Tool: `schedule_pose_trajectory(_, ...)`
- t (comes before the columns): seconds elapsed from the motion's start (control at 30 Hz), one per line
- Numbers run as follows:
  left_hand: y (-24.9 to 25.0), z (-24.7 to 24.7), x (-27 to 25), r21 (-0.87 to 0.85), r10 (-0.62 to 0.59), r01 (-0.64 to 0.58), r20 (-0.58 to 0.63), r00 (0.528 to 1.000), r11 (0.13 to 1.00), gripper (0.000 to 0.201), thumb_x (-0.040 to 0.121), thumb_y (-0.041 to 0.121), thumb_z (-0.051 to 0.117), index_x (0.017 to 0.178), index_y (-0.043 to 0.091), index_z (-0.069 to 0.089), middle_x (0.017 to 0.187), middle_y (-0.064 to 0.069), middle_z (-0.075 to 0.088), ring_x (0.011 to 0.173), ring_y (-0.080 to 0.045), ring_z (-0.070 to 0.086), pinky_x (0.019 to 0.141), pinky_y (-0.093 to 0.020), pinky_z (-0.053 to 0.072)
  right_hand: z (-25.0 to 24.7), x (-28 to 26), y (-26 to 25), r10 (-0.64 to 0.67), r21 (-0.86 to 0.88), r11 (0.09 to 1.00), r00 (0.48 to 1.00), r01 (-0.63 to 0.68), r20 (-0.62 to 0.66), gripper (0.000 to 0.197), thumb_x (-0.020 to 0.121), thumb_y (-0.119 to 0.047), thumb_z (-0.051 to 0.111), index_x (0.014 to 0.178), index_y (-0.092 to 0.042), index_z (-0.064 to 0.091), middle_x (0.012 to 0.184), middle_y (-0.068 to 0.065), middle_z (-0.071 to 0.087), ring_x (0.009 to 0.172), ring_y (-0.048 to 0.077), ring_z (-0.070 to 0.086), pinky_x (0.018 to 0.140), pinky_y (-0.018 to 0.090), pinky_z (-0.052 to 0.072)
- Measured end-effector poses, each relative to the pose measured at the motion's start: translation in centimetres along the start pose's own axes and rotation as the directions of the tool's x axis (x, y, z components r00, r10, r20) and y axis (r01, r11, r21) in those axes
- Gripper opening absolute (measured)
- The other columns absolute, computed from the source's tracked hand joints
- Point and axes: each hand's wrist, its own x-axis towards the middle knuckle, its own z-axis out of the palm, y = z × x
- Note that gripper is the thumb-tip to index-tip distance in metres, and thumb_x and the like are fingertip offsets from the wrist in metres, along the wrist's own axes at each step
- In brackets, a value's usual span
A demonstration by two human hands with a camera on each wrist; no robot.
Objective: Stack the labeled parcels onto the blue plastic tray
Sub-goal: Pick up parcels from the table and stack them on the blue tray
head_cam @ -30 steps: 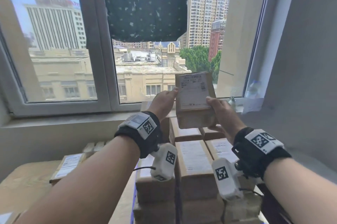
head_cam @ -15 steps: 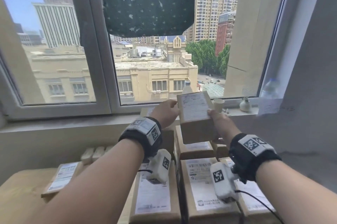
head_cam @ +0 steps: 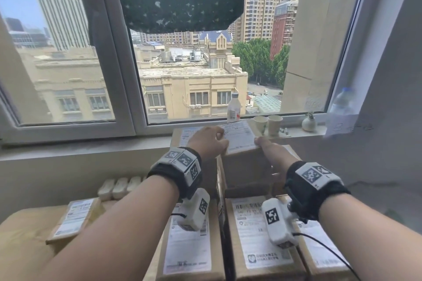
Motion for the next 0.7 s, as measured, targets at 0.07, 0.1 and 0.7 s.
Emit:
schedule_pose_trajectory(0.07, 0.0, 0.1, 0.0, -0.013, -0.004, 0.004, 0.002, 1.0, 1.0, 0.035, 0.096, 0.025, 0.054, 0.128, 0.012, 0.059, 0.129, -0.006, 0.06, 0.102, -0.018, 0.052, 0.084, -0.027, 0.037, -0.1, -0.5, -0.3, 0.012, -0.014, 1.0, 1.0, -0.012, 0.007, 0.063, 0.09, -0.058, 0.043, 0.131, -0.01, 0.05, 0.129, 0.013, 0.057, 0.115, 0.033, 0.055, 0.09, 0.049, 0.053)
schedule_pose_trajectory(0.1, 0.0, 0.0, 0.1, -0.012, -0.004, 0.004, 0.003, 1.0, 1.0, 0.036, 0.096, 0.026, 0.054, 0.129, 0.013, 0.058, 0.131, -0.005, 0.059, 0.107, -0.019, 0.054, 0.085, -0.027, 0.037, -0.2, -0.5, -0.3, 0.012, -0.019, 1.0, 1.0, -0.012, 0.005, 0.058, 0.092, -0.053, 0.042, 0.129, -0.009, 0.05, 0.128, 0.013, 0.057, 0.113, 0.033, 0.056, 0.079, 0.046, 0.057)
schedule_pose_trajectory(0.7, 0.0, 0.6, 0.0, 0.039, -0.025, 0.027, -0.031, 0.999, 0.999, 0.038, 0.096, 0.028, 0.051, 0.13, 0.012, 0.056, 0.137, -0.006, 0.055, 0.123, -0.024, 0.051, 0.1, -0.034, 0.039, -0.4, -1.9, -0.3, -0.149, -0.239, 0.963, 0.986, 0.126, -0.079, 0.042, 0.094, -0.044, 0.042, 0.108, -0.008, 0.061, 0.112, 0.011, 0.064, 0.103, 0.031, 0.061, 0.087, 0.048, 0.055)
